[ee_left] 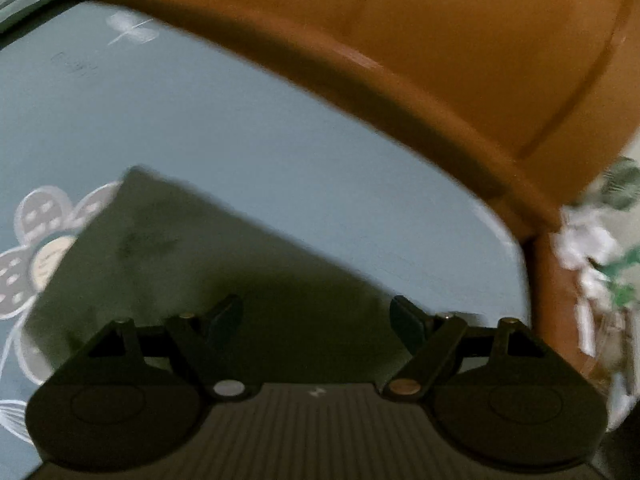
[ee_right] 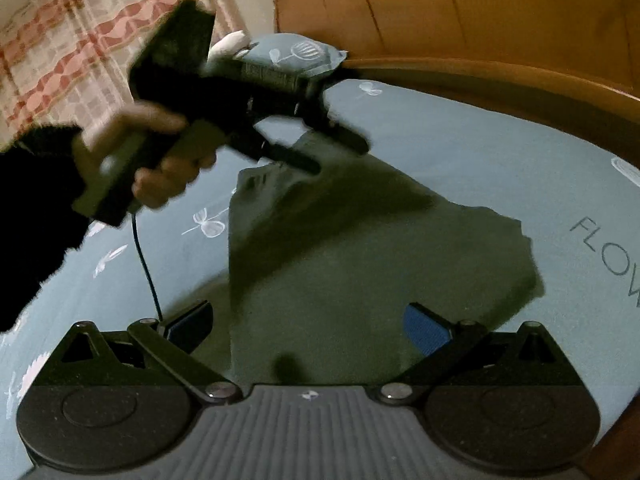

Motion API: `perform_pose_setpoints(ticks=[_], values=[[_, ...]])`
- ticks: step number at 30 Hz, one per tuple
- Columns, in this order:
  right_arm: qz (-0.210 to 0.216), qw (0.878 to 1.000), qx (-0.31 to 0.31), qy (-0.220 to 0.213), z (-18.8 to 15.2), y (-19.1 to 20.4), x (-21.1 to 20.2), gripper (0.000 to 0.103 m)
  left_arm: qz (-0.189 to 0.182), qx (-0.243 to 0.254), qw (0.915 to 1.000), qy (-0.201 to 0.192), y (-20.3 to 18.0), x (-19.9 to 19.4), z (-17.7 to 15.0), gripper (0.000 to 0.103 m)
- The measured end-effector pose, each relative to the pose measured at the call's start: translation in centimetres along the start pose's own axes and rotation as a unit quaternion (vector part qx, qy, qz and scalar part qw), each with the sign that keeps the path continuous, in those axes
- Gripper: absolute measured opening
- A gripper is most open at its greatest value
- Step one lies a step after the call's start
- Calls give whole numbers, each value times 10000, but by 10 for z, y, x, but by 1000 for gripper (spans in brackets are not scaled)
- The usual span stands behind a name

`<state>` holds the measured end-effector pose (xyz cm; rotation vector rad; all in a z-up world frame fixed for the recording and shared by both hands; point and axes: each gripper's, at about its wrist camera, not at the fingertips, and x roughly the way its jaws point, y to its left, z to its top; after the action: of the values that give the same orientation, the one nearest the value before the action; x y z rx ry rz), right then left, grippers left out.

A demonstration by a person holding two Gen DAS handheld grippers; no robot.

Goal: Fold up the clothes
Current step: 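Withdraw the open left gripper over the garment while the right gripper lifts away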

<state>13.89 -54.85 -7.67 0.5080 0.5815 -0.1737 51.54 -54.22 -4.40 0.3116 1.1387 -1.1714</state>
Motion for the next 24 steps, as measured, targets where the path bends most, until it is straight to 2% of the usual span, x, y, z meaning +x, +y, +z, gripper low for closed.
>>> perform_pose_setpoints(ticks=[4,7,10,15,17,21,24], values=[[-125,9998,-10,149,-1,-4,2,103,-122,-226,9996,-142,14,2,2,80],[-155,9998,-44,110,1,-6,-7,103,-106,9,9992,-373,4,-10,10,80],[-185,9998,38,28,2,-10,-8,103,6,77,9990,-444,2,-13,17,81],[-291,9994,180,-90,3,-15,-11,103,325,-170,9989,-289,27,-5,6,79],[-357,9990,222,-143,4,-16,-9,103,133,-268,9985,-462,27,-19,0,79],[-315,9986,362,-218,6,-19,-13,103,-516,-187,9972,-506,15,-33,-18,82],[-381,9984,347,-218,5,-17,-14,103,-152,57,9996,-227,13,-28,-36,82]])
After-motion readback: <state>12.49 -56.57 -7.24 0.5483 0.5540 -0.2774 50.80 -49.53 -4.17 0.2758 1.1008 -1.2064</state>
